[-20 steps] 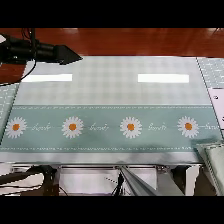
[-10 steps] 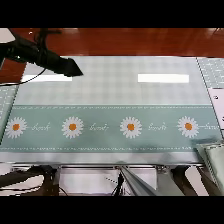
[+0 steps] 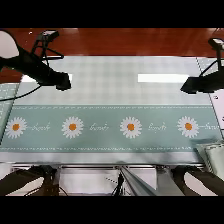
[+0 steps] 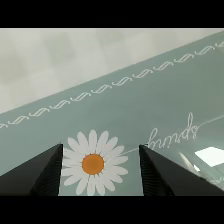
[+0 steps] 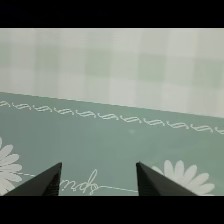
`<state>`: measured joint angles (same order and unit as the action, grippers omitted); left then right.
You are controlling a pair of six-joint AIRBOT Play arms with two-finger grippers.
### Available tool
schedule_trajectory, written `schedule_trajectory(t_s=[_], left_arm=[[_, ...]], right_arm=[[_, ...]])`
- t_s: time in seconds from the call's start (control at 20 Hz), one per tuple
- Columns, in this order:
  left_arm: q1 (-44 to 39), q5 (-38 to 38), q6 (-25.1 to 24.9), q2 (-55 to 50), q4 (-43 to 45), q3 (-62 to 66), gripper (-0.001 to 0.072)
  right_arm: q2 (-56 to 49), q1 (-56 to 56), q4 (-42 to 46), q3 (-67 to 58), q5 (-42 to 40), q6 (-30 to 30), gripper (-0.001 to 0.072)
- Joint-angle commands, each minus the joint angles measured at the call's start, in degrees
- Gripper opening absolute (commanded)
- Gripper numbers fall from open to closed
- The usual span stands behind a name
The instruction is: Fold the shirts.
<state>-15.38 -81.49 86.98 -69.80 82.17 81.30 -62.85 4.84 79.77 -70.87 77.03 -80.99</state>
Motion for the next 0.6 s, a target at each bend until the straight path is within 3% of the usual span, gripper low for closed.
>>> schedule_trajectory(t_s=[0.0,0.15,0.55], left_arm=[[-3.2,7.6,4.6,3.8,2.8,-5.0,0.0570],[-4.3,8.0,7.5,1.6,4.4,-5.9,0.0570],[-4.3,8.0,7.2,0.1,4.4,-5.8,0.0570]], right_arm=[[-1.8,-3.6,0.9,-0.1,-1.4,0.0,0.0558],[-1.8,-3.6,1.0,0.0,-0.7,-0.9,0.0557],[-1.8,-3.6,-0.1,3.3,-1.1,-3.0,0.0557]])
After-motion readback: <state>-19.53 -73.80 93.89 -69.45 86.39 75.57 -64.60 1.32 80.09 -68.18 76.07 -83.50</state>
